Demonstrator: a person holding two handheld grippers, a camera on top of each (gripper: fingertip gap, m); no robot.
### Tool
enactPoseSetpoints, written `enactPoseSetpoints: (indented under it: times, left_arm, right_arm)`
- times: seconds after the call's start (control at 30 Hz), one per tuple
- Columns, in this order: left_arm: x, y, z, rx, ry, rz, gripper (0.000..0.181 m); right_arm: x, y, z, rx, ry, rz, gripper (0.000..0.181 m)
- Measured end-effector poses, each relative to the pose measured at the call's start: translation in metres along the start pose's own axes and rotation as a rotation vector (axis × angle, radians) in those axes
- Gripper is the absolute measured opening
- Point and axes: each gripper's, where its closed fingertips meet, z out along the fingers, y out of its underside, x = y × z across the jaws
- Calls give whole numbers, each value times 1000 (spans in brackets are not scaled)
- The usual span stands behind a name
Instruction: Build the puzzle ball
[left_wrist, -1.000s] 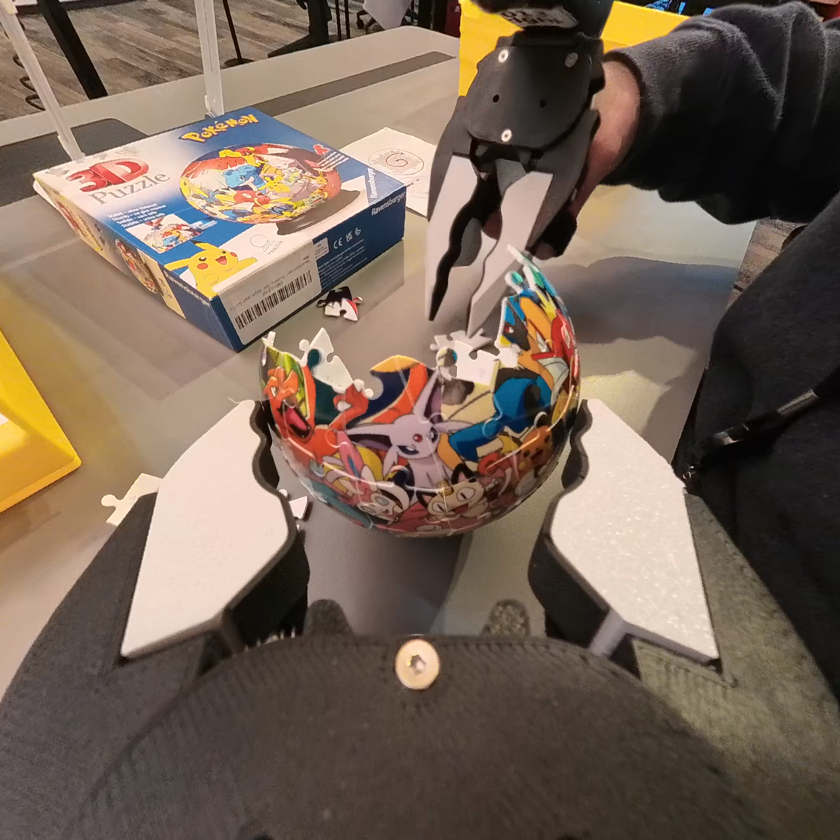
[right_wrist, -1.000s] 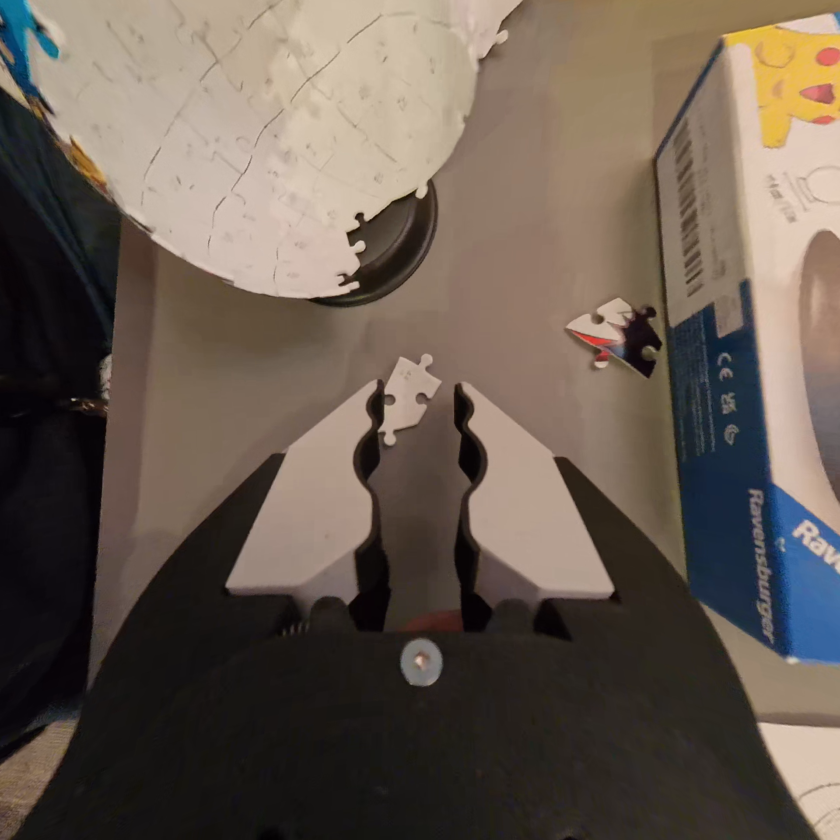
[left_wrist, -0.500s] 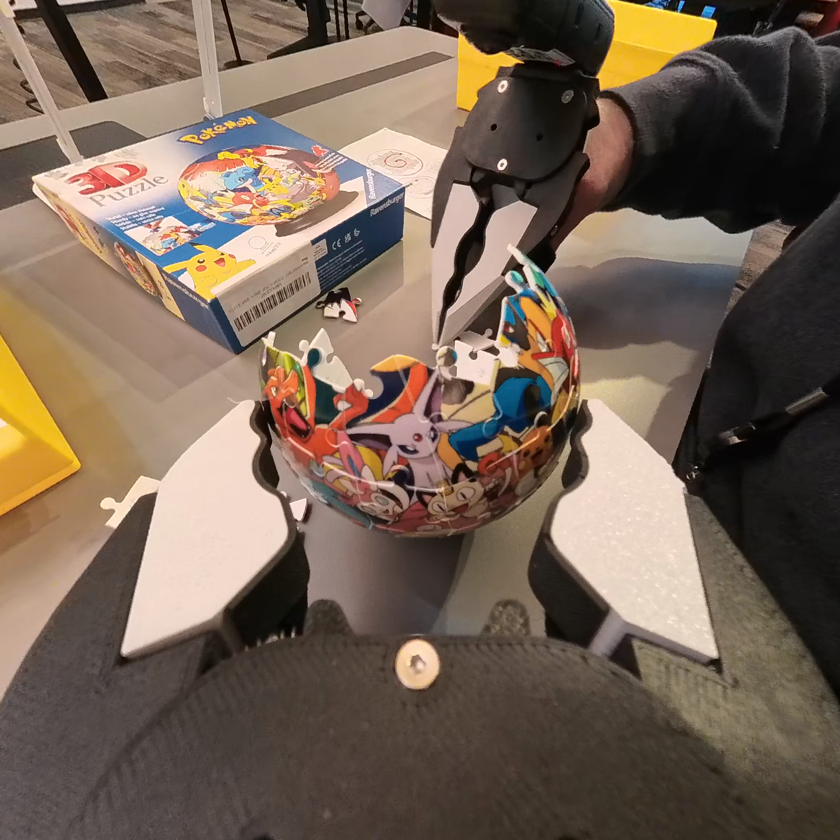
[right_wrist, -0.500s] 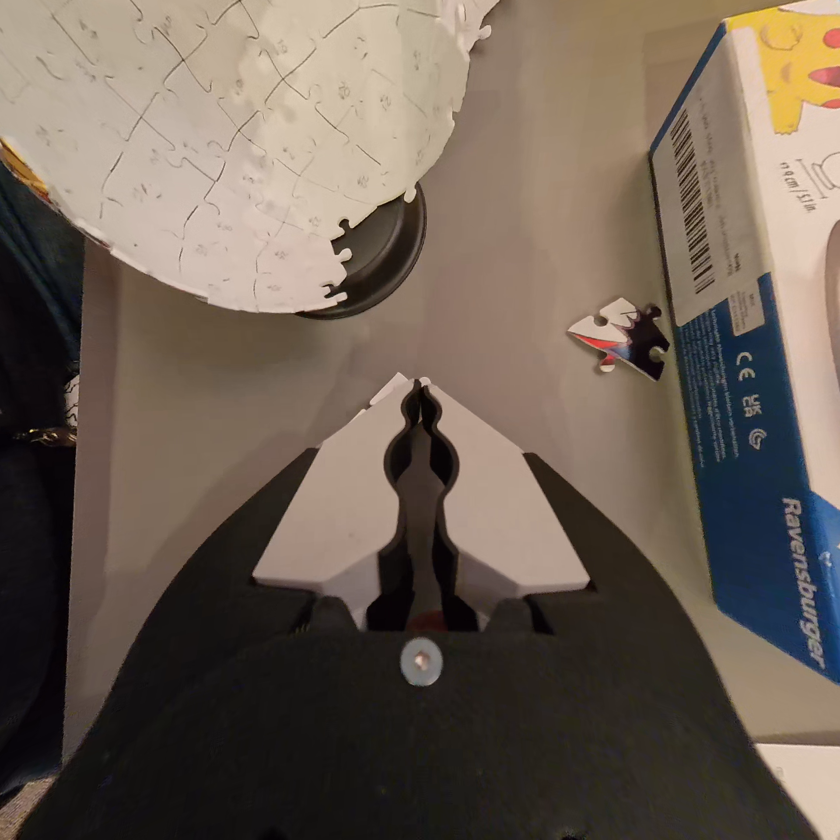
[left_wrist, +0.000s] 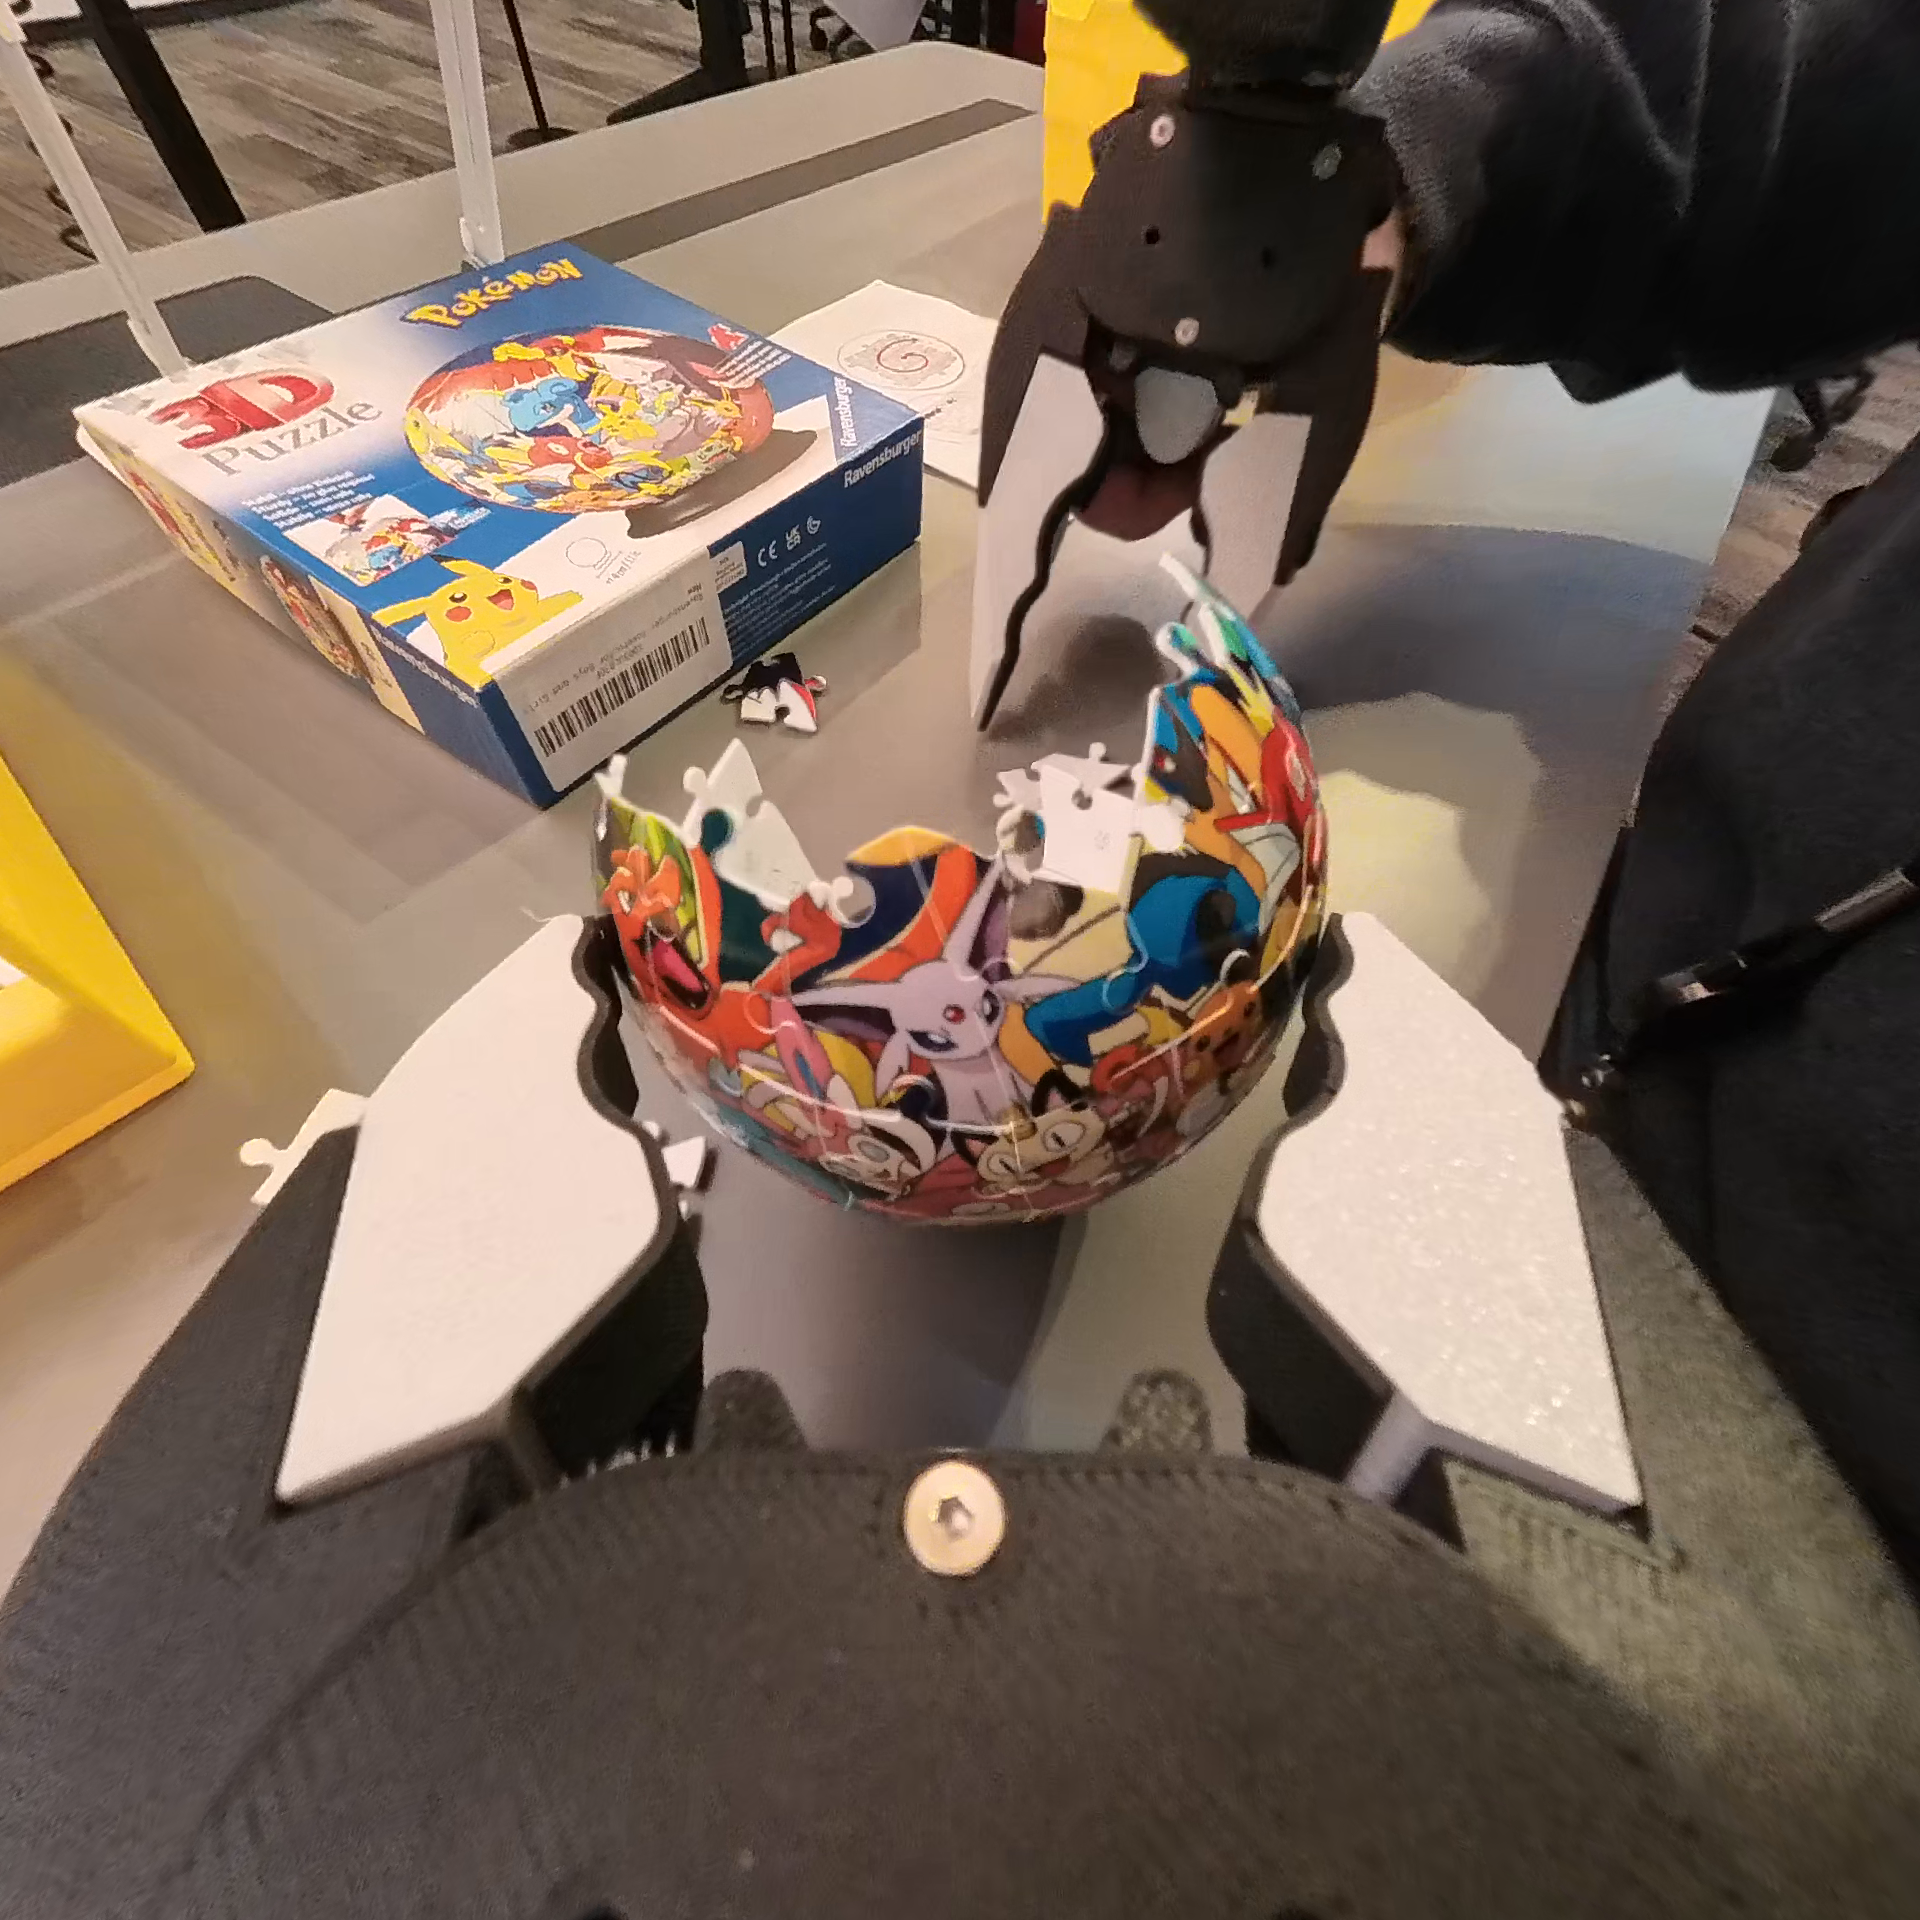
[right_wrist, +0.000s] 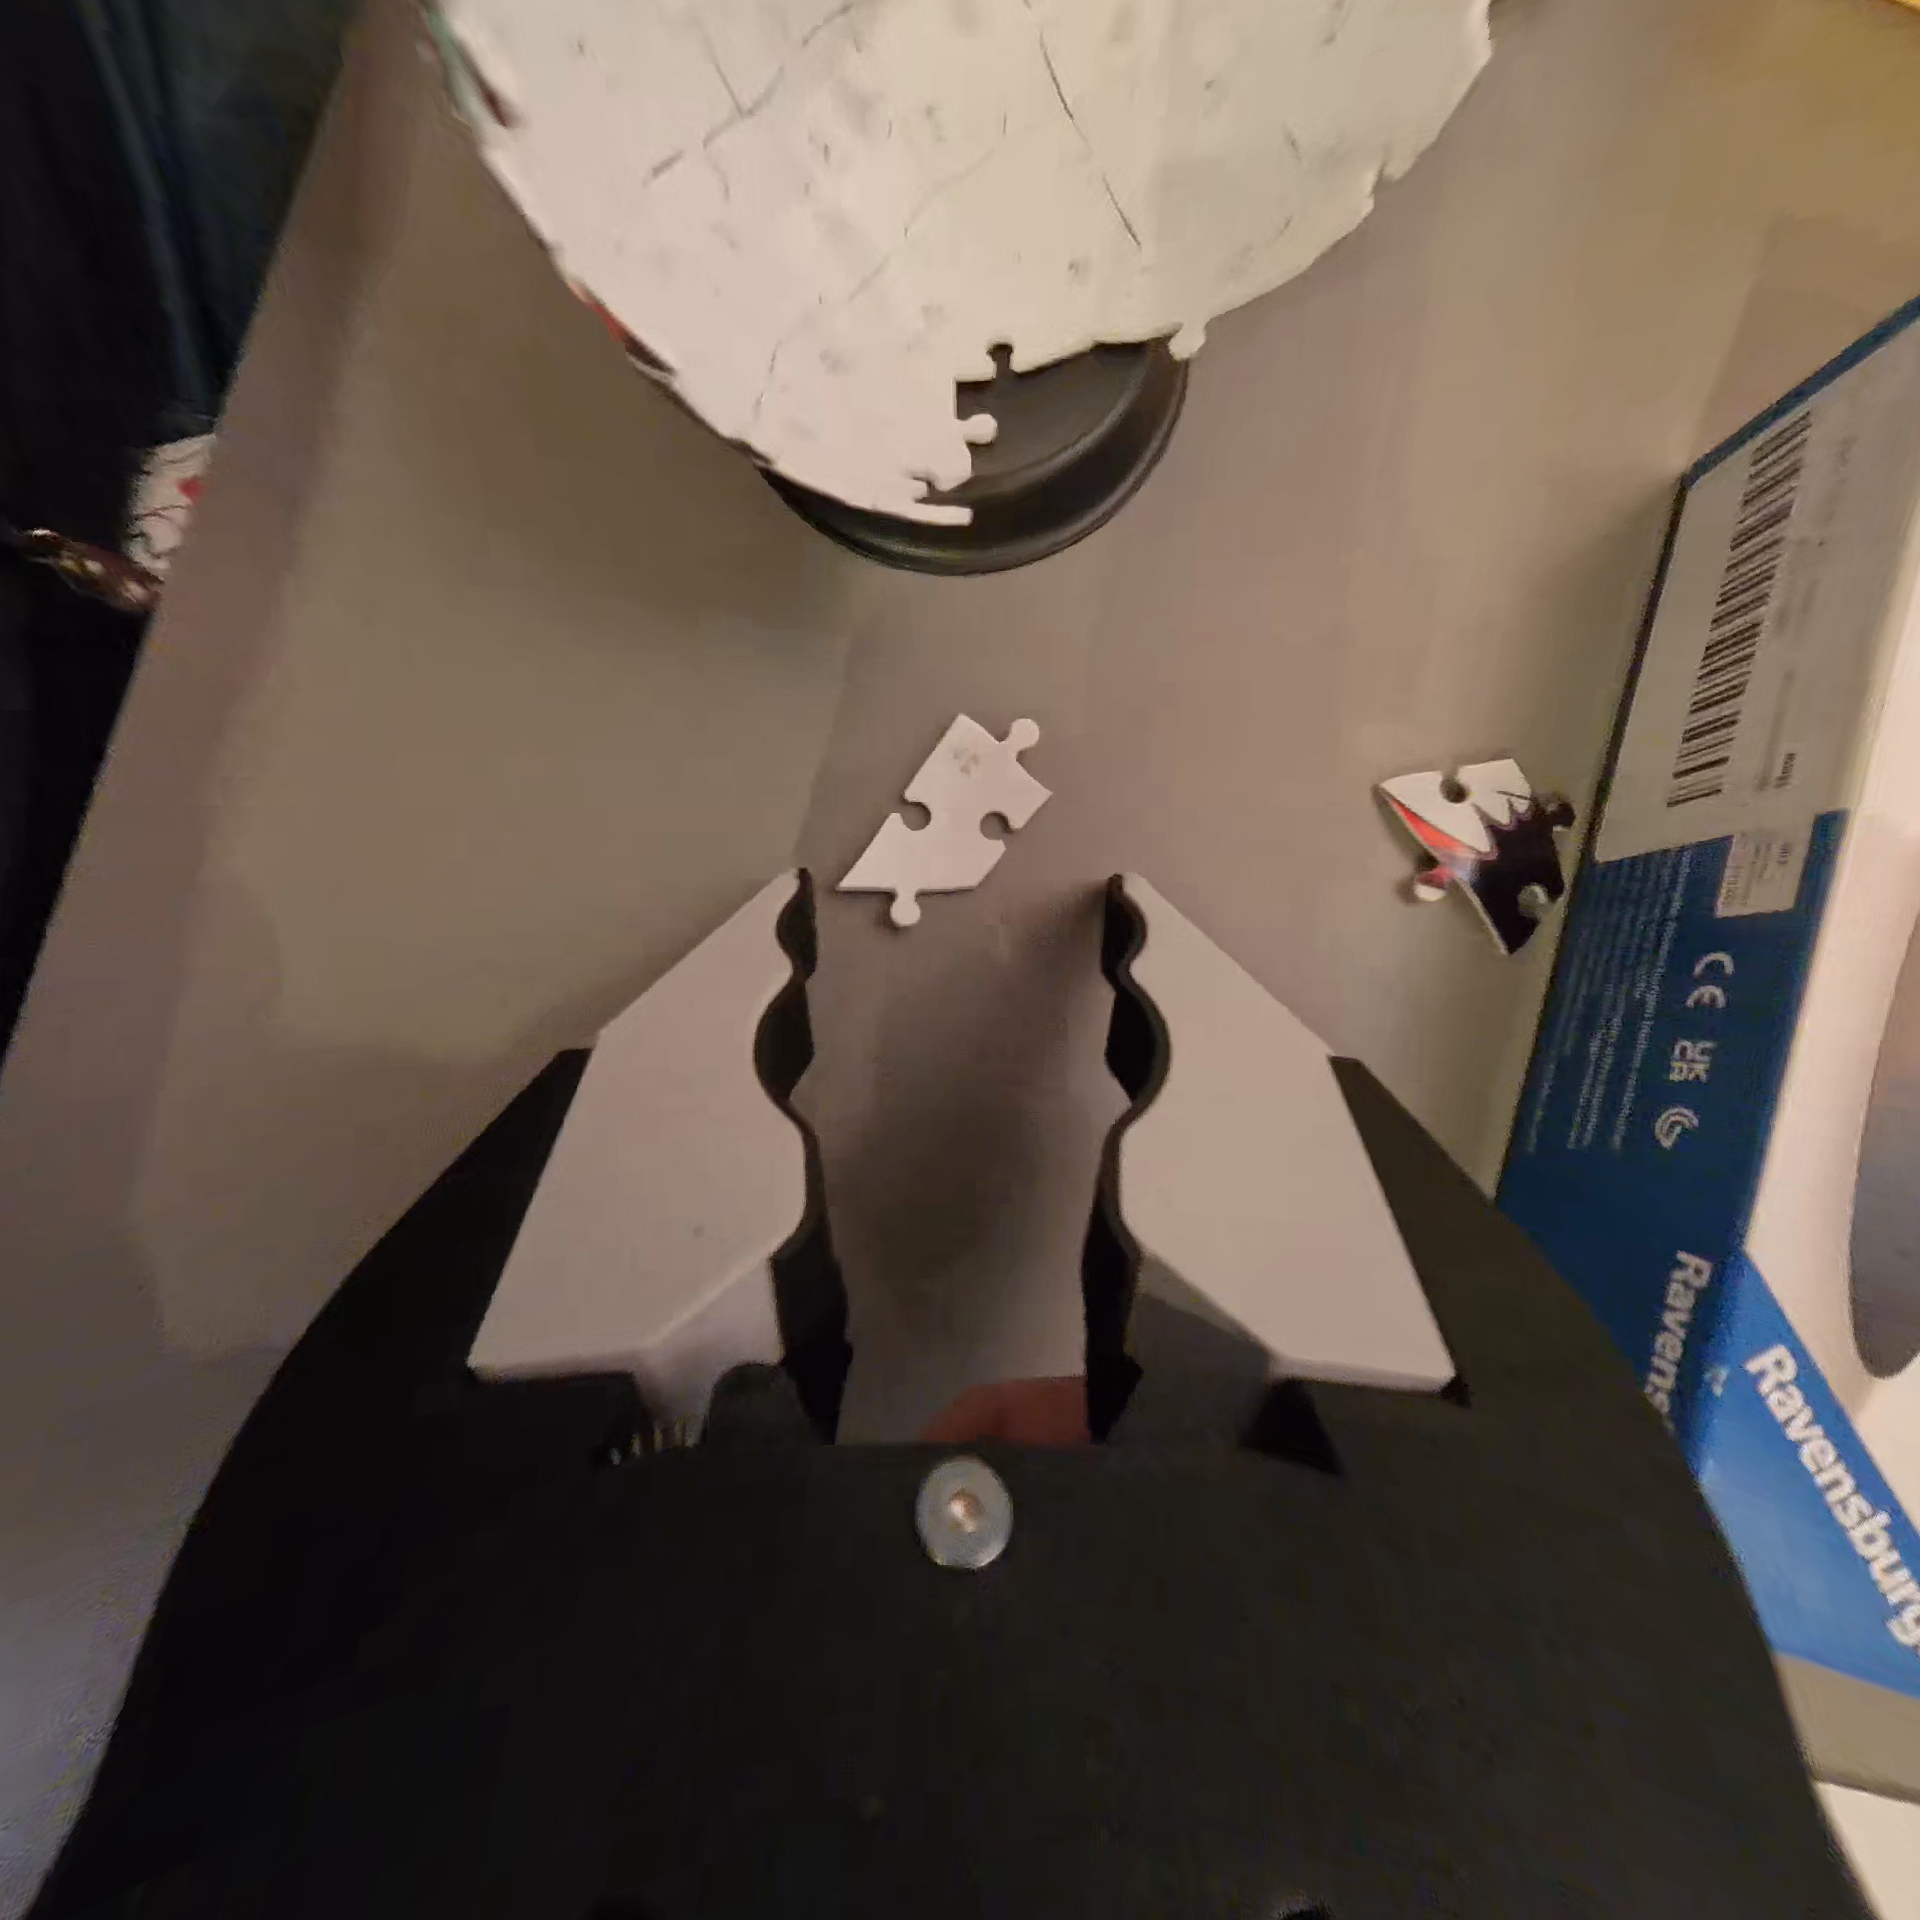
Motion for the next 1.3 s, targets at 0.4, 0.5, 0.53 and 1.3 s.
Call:
enactPoseSetpoints:
  times: [0.4,0.5,0.53,1.3]
  left_arm:
    - [0,-1,0,4,-1,2,121]
    - [-1,-2,-1,4,-3,5,120]
    - [-1,-2,-1,7,-4,4,120]
    - [-1,-6,-2,20,-1,11,119]
  right_arm:
    - [-9,-2,-4,11,20,141,41]
    - [-18,0,-1,-26,8,120,33]
    - [-23,-3,0,-14,-9,127,33]
    - [7,-1,-3,11,194,218,34]
